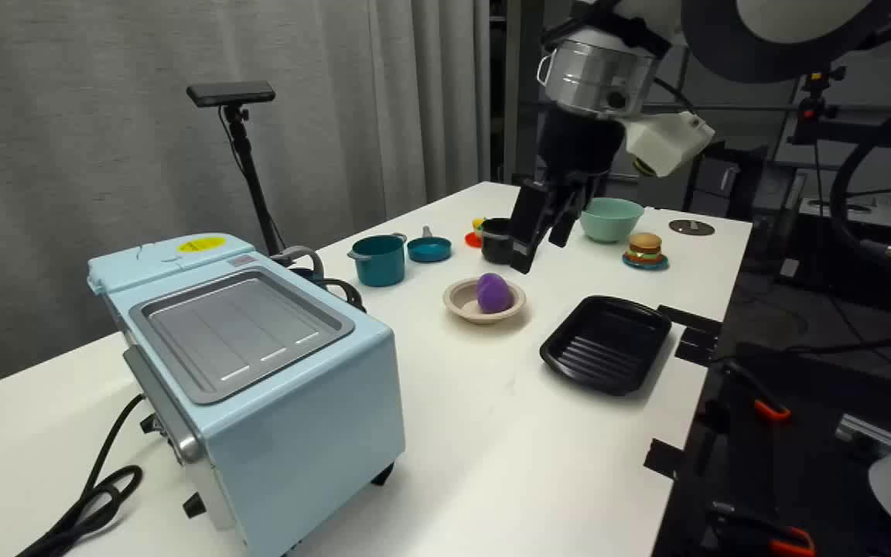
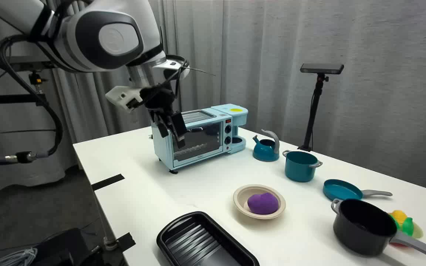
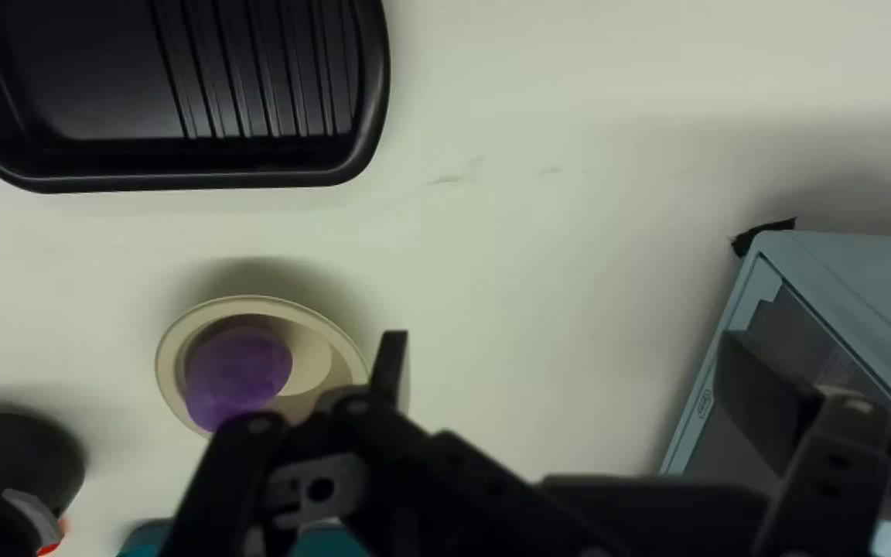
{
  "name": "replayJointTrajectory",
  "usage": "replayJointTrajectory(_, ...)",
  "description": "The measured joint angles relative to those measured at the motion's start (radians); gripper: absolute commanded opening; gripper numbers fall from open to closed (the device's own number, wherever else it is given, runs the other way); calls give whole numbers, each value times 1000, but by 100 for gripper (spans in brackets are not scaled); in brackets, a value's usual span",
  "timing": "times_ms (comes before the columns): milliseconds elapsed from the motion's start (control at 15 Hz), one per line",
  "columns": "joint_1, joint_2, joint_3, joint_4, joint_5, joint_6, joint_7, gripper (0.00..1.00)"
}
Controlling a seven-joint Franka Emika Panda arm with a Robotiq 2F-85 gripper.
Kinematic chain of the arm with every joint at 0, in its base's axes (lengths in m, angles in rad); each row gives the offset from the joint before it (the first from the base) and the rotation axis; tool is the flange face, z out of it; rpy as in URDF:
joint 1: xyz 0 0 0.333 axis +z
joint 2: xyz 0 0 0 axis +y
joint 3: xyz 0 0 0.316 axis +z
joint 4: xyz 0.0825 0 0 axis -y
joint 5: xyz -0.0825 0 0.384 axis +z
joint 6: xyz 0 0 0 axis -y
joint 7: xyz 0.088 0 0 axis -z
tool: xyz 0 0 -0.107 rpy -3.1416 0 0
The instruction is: Move the purple object from the plate to the table
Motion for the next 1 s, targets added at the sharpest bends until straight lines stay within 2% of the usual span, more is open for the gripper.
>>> replayJointTrajectory(733,0,3,-2,0,-1,0,0,100)
replayJointTrajectory(1000,-9,57,-23,18,-20,8,-4,100)
